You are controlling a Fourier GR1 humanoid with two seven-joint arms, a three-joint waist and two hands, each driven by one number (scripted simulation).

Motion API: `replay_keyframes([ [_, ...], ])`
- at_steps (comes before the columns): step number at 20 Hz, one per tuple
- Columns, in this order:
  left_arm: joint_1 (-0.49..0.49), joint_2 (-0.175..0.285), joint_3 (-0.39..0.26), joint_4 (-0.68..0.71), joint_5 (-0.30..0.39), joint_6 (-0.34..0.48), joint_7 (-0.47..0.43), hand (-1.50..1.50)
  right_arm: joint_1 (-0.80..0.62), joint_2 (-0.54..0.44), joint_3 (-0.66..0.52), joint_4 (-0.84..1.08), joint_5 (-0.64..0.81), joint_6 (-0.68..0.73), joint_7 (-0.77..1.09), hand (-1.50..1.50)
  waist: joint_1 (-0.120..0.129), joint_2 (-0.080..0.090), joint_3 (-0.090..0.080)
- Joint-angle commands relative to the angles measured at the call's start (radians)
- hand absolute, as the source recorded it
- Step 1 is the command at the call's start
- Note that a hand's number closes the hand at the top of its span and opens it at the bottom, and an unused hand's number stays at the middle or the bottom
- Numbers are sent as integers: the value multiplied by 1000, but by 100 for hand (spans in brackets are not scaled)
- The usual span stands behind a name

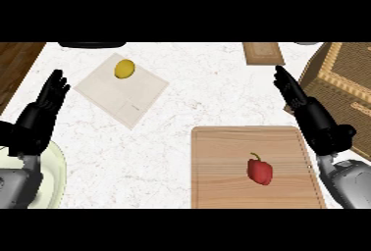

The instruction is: Pick the bell pepper from the cutting board and place it in the basket

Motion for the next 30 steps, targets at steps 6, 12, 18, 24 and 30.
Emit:
replay_keyframes([
  [6,-7,13,22,21,20,20,220,0,-136,-63,-257,15,-198,249,-245,150,1,17,15],
  [12,-12,-34,-1,71,58,-27,217,0,-34,19,270,-32,512,29,-376,-150,10,20,12],
  [18,-8,-5,39,78,68,-46,238,0,-54,262,427,-86,788,-164,52,-150,-6,10,9],
  [24,35,-17,31,76,40,-24,204,0,-215,161,399,-181,868,159,541,-150,-19,-5,3],
  [30,12,-8,38,77,42,-21,238,0,-425,61,309,-220,956,450,857,-150,-33,-11,4],
])
